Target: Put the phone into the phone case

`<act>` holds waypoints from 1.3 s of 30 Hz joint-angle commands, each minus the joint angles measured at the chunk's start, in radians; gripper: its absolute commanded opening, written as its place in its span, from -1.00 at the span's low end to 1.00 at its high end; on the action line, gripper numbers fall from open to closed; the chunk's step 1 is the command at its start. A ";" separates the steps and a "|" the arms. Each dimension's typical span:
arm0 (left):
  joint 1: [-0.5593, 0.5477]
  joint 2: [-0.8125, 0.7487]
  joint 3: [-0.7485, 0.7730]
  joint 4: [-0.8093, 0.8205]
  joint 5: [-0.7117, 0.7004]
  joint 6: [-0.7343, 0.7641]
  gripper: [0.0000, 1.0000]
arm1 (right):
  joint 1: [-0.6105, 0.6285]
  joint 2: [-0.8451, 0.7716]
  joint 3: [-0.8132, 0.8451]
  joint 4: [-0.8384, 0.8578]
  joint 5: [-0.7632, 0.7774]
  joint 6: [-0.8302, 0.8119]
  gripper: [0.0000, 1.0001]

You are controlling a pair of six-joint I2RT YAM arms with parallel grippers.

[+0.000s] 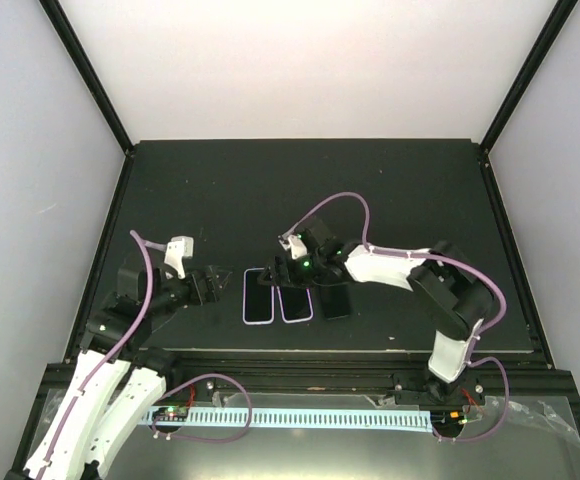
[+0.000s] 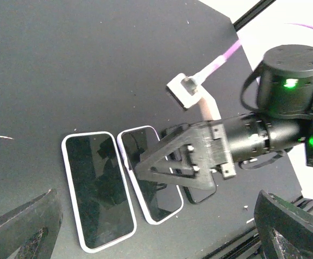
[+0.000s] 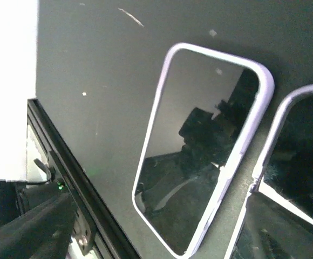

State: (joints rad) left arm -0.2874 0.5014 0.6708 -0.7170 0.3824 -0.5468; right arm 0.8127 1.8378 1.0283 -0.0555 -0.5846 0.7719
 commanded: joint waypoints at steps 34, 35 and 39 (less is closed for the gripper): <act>0.002 -0.090 0.164 0.093 0.070 -0.040 0.98 | -0.012 -1.095 -0.067 -0.492 0.660 -0.193 1.00; 0.002 -0.092 0.154 0.098 0.073 -0.042 0.98 | -0.012 -1.104 -0.075 -0.490 0.662 -0.191 1.00; 0.002 -0.100 0.135 0.104 0.069 -0.042 0.98 | -0.012 -1.129 -0.099 -0.480 0.672 -0.179 1.00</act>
State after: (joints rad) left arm -0.2874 0.4175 0.8177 -0.6487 0.4358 -0.5797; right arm 0.8024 0.7338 0.9501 -0.5289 0.0475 0.5812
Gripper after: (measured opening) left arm 0.990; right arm 0.997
